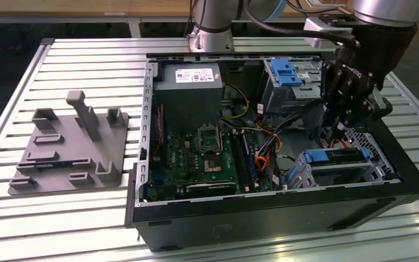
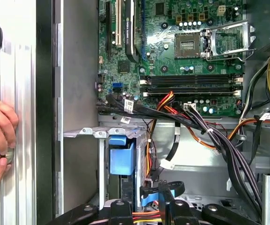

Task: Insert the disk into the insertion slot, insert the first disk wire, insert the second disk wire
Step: 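Insert the second disk wire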

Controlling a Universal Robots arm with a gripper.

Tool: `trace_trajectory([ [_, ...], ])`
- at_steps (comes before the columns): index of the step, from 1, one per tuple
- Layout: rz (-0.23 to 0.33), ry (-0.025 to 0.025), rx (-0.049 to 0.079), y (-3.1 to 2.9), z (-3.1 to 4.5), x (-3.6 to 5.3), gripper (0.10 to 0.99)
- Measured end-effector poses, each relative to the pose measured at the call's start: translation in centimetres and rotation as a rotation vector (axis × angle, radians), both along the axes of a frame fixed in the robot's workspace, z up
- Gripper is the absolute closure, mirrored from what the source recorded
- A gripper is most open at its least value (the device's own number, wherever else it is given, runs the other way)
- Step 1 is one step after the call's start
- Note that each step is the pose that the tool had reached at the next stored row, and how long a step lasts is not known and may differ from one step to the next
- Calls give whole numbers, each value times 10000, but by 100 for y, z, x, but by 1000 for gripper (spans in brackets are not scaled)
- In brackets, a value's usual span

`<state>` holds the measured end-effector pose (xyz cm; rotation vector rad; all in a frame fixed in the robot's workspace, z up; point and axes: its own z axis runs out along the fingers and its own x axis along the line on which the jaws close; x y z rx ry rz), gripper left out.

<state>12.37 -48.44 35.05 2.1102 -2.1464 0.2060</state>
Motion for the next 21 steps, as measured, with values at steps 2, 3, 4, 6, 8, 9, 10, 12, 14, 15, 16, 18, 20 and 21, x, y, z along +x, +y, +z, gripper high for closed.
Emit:
trace_trajectory([
  [2, 0, 0, -26, 0, 0, 0, 733],
  [3, 0, 0, -39, 0, 0, 0, 733],
  [4, 0, 0, -50, 0, 0, 0, 745],
  [6, 0, 0, -79, 0, 0, 0, 820],
  [8, 0, 0, -116, 0, -1, 0, 820],
  [9, 0, 0, -138, 0, -1, 0, 820],
  [10, 0, 0, -157, 0, -1, 0, 820],
  [12, 0, 0, -191, 0, -2, 0, 820],
  [14, 0, 0, -217, 0, -3, 0, 820],
  [15, 0, 0, -228, 0, -4, 0, 820],
  [16, 0, 0, -236, 0, -5, 0, 835],
  [18, 0, 0, -256, 1, -8, 0, 902],
  [20, 0, 0, -276, 0, -12, 0, 945],
  [21, 0, 0, -287, 0, -14, 0, 945],
])
